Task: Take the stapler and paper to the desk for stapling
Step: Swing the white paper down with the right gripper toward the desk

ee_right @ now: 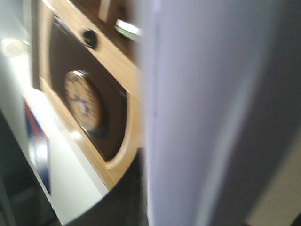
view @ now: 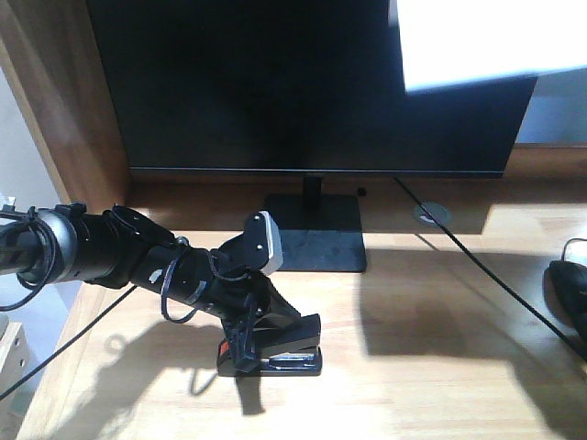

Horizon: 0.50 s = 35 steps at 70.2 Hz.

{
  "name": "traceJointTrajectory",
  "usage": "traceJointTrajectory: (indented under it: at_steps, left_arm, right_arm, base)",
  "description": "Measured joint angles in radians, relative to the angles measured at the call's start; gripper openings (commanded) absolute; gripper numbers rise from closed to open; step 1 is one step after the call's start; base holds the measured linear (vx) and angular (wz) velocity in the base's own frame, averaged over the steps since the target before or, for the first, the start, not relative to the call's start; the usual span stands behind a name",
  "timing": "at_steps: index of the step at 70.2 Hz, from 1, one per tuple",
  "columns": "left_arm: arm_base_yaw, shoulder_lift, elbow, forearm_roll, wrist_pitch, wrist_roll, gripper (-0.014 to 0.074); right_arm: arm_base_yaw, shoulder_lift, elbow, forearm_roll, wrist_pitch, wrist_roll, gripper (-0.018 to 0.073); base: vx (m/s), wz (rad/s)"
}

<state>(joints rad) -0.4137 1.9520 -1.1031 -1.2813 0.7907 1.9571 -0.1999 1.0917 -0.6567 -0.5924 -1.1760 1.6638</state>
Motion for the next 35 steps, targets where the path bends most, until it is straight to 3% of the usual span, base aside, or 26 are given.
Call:
traceJointTrajectory:
  at_steps: [5,17,35]
  left_arm:
    - [0.0,0.0,0.0,0.0,0.0,0.0,-0.0006]
    - [0.0,0.0,0.0,0.0,0.0,0.0,-0.0006]
    - [0.0,0.0,0.0,0.0,0.001,0.0,-0.0006]
  right_arm:
    - [-0.081,0.032,-0.018,-0.145,0.0,0.156,-0.0003]
    - [-0.187,0.083,-0.038,-0.414,0.001,0.393,-0.0003]
    - [-0.202,0.105,-0.039,-0.789,-0.003,0.461,-0.0003]
  base:
    - [0.0,0.0]
    - [0.0,0.0]
    - [0.0,0.0]
